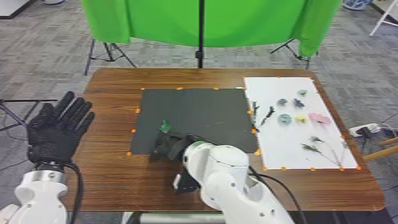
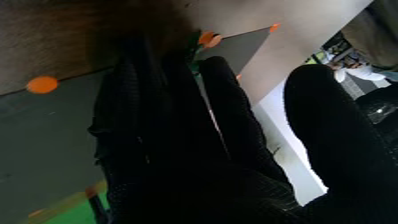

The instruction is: Arrange flowers

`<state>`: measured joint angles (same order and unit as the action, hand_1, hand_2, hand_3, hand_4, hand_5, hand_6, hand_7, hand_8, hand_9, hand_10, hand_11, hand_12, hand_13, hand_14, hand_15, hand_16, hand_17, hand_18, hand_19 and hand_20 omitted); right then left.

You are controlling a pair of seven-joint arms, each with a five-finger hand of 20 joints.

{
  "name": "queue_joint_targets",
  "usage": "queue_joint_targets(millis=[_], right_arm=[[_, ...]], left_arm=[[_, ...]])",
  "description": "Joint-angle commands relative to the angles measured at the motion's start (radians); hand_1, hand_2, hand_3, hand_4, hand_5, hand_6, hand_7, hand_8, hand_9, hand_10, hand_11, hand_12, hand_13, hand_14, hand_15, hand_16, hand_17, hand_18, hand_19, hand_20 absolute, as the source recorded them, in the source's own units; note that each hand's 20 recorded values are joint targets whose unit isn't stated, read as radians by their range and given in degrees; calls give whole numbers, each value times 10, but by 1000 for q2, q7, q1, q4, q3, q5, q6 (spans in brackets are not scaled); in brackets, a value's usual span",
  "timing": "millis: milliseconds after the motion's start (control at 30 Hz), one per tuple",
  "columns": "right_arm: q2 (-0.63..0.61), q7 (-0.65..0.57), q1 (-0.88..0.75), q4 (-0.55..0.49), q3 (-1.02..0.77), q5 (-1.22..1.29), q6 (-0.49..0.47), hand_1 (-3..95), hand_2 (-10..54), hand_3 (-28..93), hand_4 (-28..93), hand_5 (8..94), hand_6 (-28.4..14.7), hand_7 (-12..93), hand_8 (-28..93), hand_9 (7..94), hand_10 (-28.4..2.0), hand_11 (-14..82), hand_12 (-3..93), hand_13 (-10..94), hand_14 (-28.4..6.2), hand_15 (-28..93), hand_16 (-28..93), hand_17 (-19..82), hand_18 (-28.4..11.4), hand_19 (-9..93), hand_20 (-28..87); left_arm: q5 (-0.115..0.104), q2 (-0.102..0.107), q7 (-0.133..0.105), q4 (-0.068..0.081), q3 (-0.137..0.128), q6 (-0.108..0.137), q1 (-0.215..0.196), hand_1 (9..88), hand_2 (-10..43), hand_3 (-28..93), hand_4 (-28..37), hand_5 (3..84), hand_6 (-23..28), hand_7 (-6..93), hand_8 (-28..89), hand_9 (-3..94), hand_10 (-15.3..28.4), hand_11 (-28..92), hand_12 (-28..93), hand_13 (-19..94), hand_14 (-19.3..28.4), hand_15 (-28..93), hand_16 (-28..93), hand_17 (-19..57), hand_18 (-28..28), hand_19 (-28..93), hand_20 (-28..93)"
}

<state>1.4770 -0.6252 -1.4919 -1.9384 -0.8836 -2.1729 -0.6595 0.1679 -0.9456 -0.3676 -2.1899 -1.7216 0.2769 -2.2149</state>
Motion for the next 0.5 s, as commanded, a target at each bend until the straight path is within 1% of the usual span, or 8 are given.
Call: queue_joint_targets(millis=[33,133,167,233,300,333,400,500], right_arm=[[19,-1,-28,10,13,6,-1,233,111,798,-216,516,-72,74,-96,481,-217,74,111,479,-197,377,139,266,-252,849,335],[8,-13,-22,4,3,20,6,230,106,796,-214,516,-54,80,-98,471,-223,68,109,479,-200,378,136,266,-253,848,332],[6,-19,-22,-2,-5,33,3,231,105,794,-214,517,-49,81,-100,467,-225,65,108,479,-200,379,135,266,-252,848,331],[-5,-23,-19,-14,-14,53,43,230,101,793,-214,511,-41,81,-103,456,-230,62,105,479,-203,379,134,267,-253,849,330],[-7,-1,-16,-24,-23,34,57,227,95,794,-214,439,-31,76,-102,439,-236,62,105,478,-205,386,131,268,-255,853,325],[-5,3,-14,-26,-27,32,63,227,93,792,-215,425,-29,76,-103,435,-238,62,105,478,-206,388,131,268,-255,852,323],[-2,-9,-10,-38,-34,53,57,226,89,790,-215,409,-27,76,-103,432,-239,60,105,477,-207,391,130,266,-254,850,319],[-7,-3,-13,-65,-41,78,56,225,87,787,-216,419,-28,79,-104,433,-238,61,106,476,-207,390,129,263,-255,844,314]], left_arm=[[4,-2,16,9,6,1,-2,245,145,780,-283,444,72,92,-91,389,128,141,78,326,113,151,-24,-37,121,295,118],[3,-9,1,9,2,-4,-9,245,144,781,-283,444,72,92,-91,389,128,143,80,325,115,155,-23,-37,121,294,119],[3,-12,-4,6,-3,-6,-19,245,144,781,-283,444,72,92,-91,388,128,143,80,324,115,156,-22,-38,121,295,119],[1,-18,-18,2,-11,-6,-34,245,144,781,-283,444,71,92,-91,388,128,143,80,323,117,157,-22,-38,121,296,119],[0,-19,-21,0,-17,-2,-43,245,144,781,-283,443,71,92,-91,387,128,143,80,322,118,158,-21,-39,121,296,119],[-2,-20,-19,0,-17,-2,-44,246,145,781,-283,443,71,92,-91,387,128,143,80,323,118,159,-21,-39,121,296,119],[-2,-20,-20,0,-10,-4,-41,246,145,781,-283,443,71,92,-91,387,128,143,80,322,118,160,-21,-39,121,297,119],[1,-23,-24,-2,-9,-7,-42,246,145,782,-283,443,70,93,-90,387,129,144,81,322,119,163,-21,-39,121,297,119]])
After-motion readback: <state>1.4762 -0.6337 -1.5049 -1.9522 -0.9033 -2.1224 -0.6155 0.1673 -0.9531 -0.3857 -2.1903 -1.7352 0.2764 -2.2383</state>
